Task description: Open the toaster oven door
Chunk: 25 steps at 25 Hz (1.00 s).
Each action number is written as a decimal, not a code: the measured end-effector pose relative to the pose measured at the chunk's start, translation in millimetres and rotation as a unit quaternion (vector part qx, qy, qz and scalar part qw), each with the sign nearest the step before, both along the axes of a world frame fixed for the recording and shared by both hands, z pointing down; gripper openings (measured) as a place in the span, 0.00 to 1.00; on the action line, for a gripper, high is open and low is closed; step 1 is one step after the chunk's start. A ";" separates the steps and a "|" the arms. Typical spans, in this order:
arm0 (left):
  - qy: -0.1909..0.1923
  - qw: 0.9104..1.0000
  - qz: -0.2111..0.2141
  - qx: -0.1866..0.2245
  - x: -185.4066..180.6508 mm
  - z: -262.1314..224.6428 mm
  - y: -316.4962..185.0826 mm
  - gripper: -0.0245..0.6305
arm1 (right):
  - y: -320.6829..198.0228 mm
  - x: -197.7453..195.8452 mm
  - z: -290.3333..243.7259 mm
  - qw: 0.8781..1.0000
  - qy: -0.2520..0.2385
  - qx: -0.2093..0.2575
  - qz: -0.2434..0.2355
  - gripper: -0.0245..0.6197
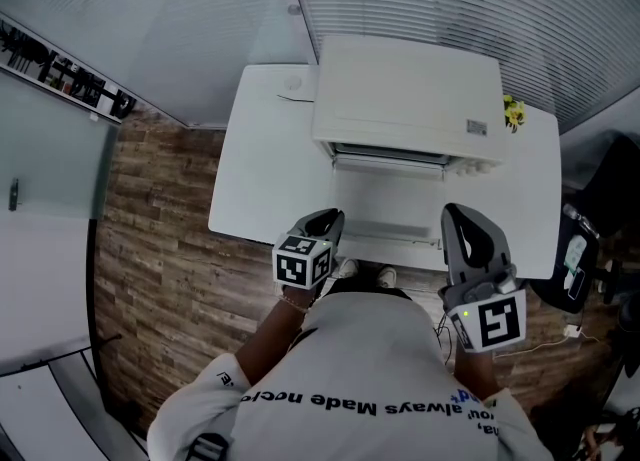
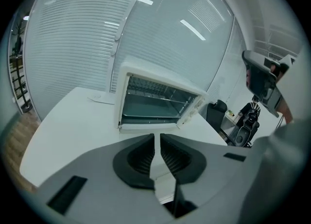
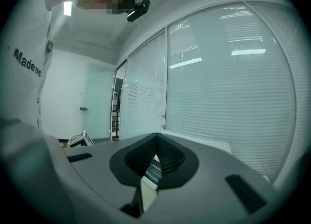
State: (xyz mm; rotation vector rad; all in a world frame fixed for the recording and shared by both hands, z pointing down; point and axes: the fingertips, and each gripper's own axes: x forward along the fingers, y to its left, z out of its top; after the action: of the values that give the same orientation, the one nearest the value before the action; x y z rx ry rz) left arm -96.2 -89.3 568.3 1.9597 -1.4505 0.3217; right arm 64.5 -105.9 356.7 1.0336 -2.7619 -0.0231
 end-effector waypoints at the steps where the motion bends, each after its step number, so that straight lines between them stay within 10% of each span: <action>1: 0.002 1.000 0.001 0.010 0.7 -8.2 -2.4 0.12 | 0.1 0.1 0.2 1.000 0.001 0.000 0.000 0.05; 25: 0.018 0.981 -0.002 0.193 6.1 -150.8 -25.5 0.11 | -1.7 -1.0 -2.5 1.000 0.013 0.008 -0.004 0.05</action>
State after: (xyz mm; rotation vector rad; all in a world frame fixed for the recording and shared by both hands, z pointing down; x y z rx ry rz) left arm -90.2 -114.8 417.5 2.2503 -1.5833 -0.0016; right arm 63.5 -107.6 354.2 1.0187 -2.7475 -0.0594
